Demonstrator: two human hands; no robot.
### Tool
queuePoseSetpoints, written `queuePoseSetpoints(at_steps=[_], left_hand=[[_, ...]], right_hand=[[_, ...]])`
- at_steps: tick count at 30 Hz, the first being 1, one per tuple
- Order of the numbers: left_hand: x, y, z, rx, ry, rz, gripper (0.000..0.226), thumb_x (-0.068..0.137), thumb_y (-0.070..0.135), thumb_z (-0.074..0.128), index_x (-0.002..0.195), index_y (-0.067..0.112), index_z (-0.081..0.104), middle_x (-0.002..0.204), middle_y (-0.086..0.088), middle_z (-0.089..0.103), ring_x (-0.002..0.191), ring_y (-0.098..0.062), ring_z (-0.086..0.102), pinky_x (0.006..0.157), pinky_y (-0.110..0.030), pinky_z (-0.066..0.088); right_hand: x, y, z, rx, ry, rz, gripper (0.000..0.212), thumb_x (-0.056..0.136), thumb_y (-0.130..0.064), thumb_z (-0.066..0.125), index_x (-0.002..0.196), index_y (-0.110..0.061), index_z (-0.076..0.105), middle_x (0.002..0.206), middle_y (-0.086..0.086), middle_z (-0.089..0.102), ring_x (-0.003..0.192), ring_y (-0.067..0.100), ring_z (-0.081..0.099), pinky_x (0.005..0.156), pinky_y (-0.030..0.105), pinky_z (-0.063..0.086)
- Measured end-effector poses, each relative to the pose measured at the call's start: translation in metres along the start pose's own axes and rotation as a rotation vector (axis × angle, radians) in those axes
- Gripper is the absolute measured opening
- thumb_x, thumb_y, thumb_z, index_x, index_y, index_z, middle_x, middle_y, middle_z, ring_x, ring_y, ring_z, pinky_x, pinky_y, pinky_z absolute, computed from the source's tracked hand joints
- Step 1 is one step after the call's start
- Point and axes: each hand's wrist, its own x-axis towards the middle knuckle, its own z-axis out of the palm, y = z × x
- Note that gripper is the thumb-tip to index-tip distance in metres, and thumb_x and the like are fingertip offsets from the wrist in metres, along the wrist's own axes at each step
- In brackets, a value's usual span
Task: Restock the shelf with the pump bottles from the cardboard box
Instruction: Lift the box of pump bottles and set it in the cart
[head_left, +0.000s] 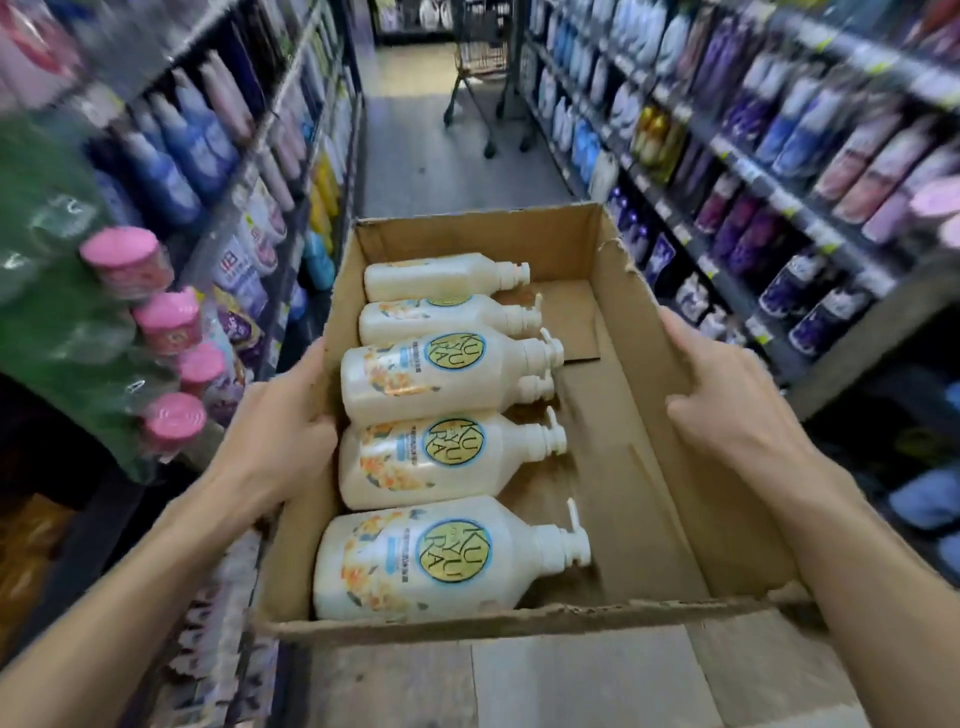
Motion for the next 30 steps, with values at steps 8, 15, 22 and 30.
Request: queuePoseSetpoints(at_steps=[8,15,22,30], left_hand=[[0.140,0.062,-0.040,0.058,0.099,0.095,0.068,0.074,-0.009,0.058,0.133,0.024,0.052,0.121,-0.014,0.067,0.113,-0.034,0.058,0.079,-0.034,0.041],[0.310,0.084,-0.039,0.089,0.058,0.124,0.065,0.073,-0.009,0.056,0.132,0.020,0.050,0.123,-0.013,0.065,0.116,-0.036,0.054,0.082,-0.037,0.041],[0.489,0.124,-0.010,0.139,0.076,0.124,0.060,0.080,-0.005,0.054,0.135,0.016,0.047,0.128,-0.015,0.061,0.118,-0.034,0.052,0.082,-0.035,0.039],[0.728,0.162,0.040,0.113,0.084,0.090,0.061,0.080,-0.006,0.056,0.136,0.015,0.046,0.133,-0.013,0.057,0.123,-0.030,0.051,0.095,-0.039,0.042]], right_hand=[[0.106,-0.027,-0.090,0.033,0.086,-0.055,0.098,0.073,0.008,0.051,0.152,-0.043,0.024,0.097,0.013,0.071,0.093,0.037,0.058,0.077,0.045,0.054],[0.265,-0.024,-0.105,0.007,0.107,0.018,0.101,0.069,0.005,0.047,0.150,-0.050,0.023,0.103,0.008,0.071,0.098,0.035,0.055,0.080,0.048,0.054],[0.447,-0.001,-0.119,0.026,0.120,0.022,0.101,0.067,0.005,0.041,0.146,-0.055,0.026,0.093,0.009,0.067,0.092,0.031,0.054,0.064,0.040,0.052],[0.707,0.037,-0.135,0.033,0.110,0.008,0.098,0.068,0.005,0.041,0.150,-0.047,0.027,0.083,0.010,0.063,0.065,0.024,0.053,0.044,0.031,0.036]])
